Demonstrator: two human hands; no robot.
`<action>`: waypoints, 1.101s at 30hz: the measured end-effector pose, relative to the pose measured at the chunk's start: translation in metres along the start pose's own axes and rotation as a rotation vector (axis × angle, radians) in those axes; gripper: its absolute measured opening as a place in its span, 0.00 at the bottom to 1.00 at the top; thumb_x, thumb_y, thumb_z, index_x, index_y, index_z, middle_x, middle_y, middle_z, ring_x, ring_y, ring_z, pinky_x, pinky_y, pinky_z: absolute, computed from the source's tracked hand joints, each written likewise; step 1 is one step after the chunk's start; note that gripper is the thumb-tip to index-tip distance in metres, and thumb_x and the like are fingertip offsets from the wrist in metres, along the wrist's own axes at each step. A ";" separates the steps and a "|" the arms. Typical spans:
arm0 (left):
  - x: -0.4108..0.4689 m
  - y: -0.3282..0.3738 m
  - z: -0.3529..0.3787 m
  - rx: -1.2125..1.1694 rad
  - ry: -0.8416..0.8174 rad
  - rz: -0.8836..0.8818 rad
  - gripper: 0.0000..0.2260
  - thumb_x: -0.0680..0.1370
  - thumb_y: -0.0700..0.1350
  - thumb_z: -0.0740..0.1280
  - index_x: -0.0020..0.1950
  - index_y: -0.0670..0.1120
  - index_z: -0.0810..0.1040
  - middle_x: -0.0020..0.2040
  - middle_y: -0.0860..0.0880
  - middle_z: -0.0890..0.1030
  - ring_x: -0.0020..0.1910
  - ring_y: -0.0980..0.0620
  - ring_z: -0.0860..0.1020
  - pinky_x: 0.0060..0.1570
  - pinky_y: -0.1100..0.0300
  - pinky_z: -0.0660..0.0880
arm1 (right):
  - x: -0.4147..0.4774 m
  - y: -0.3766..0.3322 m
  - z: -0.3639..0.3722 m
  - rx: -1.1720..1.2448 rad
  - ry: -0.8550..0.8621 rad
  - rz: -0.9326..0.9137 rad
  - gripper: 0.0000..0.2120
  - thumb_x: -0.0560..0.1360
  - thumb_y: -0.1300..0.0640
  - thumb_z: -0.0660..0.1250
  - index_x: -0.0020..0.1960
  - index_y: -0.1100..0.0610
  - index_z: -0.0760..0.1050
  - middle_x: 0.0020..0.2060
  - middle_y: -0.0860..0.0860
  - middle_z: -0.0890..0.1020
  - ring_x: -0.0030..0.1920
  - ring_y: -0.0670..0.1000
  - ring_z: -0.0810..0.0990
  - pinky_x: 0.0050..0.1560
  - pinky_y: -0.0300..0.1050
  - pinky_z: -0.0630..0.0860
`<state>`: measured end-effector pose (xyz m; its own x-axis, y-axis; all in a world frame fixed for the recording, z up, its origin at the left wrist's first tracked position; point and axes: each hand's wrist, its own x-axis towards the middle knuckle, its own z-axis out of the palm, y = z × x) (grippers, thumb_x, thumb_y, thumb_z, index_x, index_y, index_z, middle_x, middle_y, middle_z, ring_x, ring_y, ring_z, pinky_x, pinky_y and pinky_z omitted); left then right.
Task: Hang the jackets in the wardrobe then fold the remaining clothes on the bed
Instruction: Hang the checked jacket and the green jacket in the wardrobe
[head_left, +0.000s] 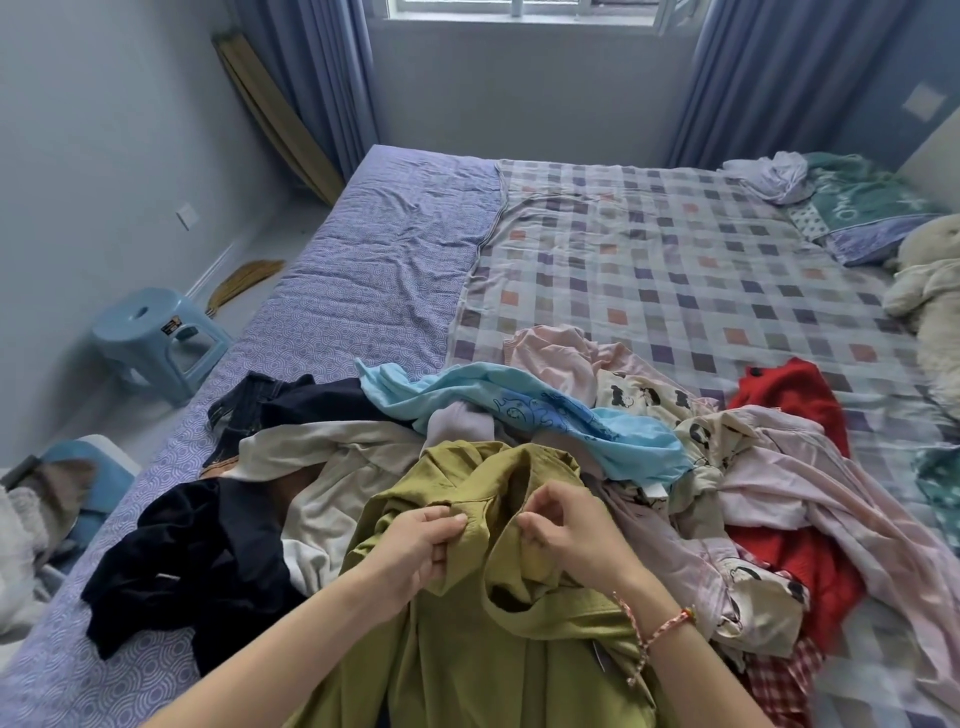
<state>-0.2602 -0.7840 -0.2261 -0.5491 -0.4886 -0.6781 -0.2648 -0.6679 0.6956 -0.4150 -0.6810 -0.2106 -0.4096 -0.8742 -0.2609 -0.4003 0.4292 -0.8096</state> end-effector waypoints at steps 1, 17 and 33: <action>-0.001 0.001 0.000 0.002 0.004 0.014 0.05 0.76 0.37 0.65 0.50 0.38 0.79 0.39 0.44 0.84 0.40 0.50 0.83 0.46 0.54 0.78 | -0.002 0.000 -0.004 -0.068 -0.028 -0.006 0.02 0.75 0.59 0.67 0.43 0.55 0.77 0.39 0.49 0.80 0.39 0.45 0.78 0.39 0.35 0.76; -0.016 -0.006 0.027 0.362 0.151 0.357 0.08 0.75 0.36 0.67 0.45 0.49 0.77 0.43 0.48 0.81 0.45 0.53 0.79 0.41 0.67 0.75 | -0.015 -0.006 0.013 0.119 0.105 -0.066 0.06 0.73 0.63 0.68 0.42 0.53 0.80 0.34 0.43 0.80 0.37 0.38 0.78 0.37 0.28 0.73; -0.018 -0.008 0.041 0.521 0.260 0.597 0.05 0.76 0.42 0.67 0.43 0.51 0.79 0.40 0.54 0.81 0.42 0.59 0.78 0.44 0.69 0.75 | -0.019 -0.004 0.015 0.324 0.199 -0.172 0.12 0.71 0.68 0.68 0.45 0.53 0.70 0.38 0.54 0.78 0.41 0.49 0.79 0.41 0.38 0.77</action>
<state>-0.2803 -0.7467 -0.2095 -0.5294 -0.8351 -0.1494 -0.3552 0.0583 0.9330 -0.3930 -0.6692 -0.2105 -0.5228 -0.8521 -0.0267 -0.2112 0.1598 -0.9643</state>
